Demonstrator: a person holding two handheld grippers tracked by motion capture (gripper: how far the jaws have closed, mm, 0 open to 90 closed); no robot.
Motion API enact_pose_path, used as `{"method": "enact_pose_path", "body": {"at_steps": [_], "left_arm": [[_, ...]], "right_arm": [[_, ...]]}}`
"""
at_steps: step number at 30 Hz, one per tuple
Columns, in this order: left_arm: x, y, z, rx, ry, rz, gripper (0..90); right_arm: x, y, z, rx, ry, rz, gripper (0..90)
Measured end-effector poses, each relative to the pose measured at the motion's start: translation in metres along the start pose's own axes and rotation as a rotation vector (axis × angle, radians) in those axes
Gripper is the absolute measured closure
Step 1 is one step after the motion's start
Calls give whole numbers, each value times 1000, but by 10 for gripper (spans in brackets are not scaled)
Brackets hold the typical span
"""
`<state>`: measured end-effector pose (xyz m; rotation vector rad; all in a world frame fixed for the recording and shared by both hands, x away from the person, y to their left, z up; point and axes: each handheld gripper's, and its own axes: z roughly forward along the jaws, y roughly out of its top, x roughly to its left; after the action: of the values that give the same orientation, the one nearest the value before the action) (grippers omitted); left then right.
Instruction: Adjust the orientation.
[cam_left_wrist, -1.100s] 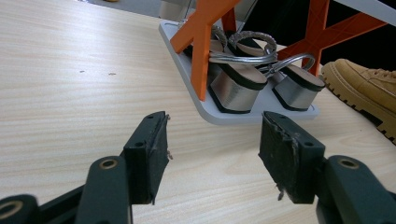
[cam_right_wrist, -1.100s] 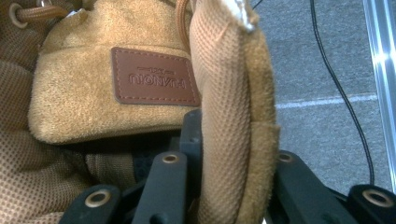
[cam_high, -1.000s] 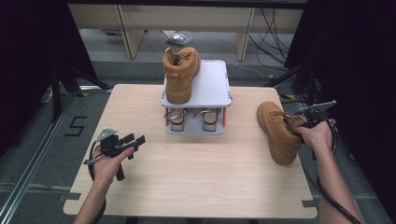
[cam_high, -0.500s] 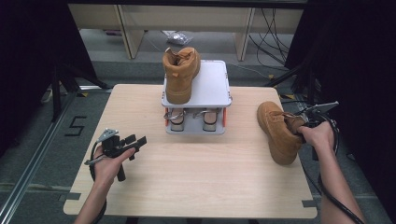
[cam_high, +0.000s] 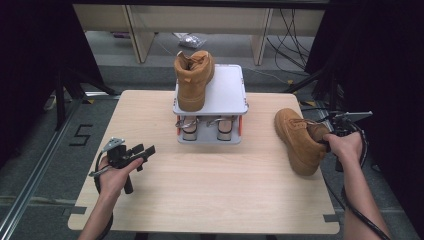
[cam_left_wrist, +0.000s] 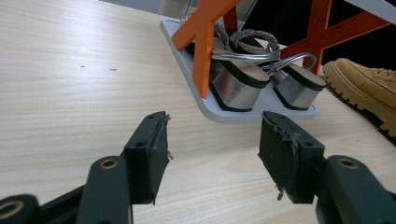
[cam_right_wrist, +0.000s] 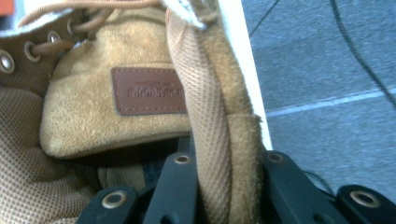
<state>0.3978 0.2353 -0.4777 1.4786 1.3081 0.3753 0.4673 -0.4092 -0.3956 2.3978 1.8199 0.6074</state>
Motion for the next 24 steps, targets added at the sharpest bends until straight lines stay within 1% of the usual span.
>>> {"method": "enact_pose_path", "body": {"at_steps": [1,2,3,4,5,6,7,8,9,10,11,12,14,15,16,17,18,19,20,21,22,23,24], "left_arm": [[0,0,0,-1,0,-1,413],[0,0,0,-1,1,1,413],[0,0,0,0,1,2,413],[0,0,-1,0,1,2,413],[0,0,-1,0,2,1,413],[0,0,-1,-1,1,0,413],[0,0,-1,1,4,1,414],[0,0,-2,2,6,1,414],[1,0,-2,2,6,0,413],[1,0,-2,-2,5,-2,414],[1,1,-2,-3,6,-1,414],[1,1,-2,-4,6,-2,414],[2,1,-2,-2,7,-5,414],[2,0,-2,-4,7,-5,414],[3,0,-1,-1,10,-6,414],[3,0,-1,0,11,-6,415],[3,1,0,2,12,-9,415],[3,1,0,1,12,-10,415],[2,1,0,1,13,-9,415],[2,1,1,-1,3,-9,415],[1,2,1,3,12,-8,415],[1,2,1,2,11,-7,415],[1,2,2,0,9,-9,415]], "right_arm": [[-1,0,-1,9,16,12,832],[-4,-2,0,-13,46,22,834],[-4,-2,0,-13,46,22,834],[-4,-2,0,-5,56,20,834],[-3,-2,0,1,75,57,834],[-3,-2,0,3,82,60,834],[-5,-2,0,-5,84,40,834],[-4,-2,0,-9,88,39,834],[-2,-2,-1,0,95,70,834],[-2,-2,-1,-2,96,75,834],[-3,-2,-1,-13,100,52,834],[-3,-2,-2,-14,94,52,834],[-3,-2,-2,-26,109,64,835],[-5,-2,-2,-35,116,42,835],[-5,-1,-2,-35,133,55,834],[-4,-1,-3,-31,133,79,836],[-5,0,-3,-35,130,65,835],[-6,0,-4,-37,136,53,835],[-5,0,-4,-36,144,65,835],[-5,1,-5,-41,144,65,835],[-6,1,-6,-41,151,62,835],[-6,2,-7,-49,150,56,835],[-6,2,-9,-53,165,66,835]]}}
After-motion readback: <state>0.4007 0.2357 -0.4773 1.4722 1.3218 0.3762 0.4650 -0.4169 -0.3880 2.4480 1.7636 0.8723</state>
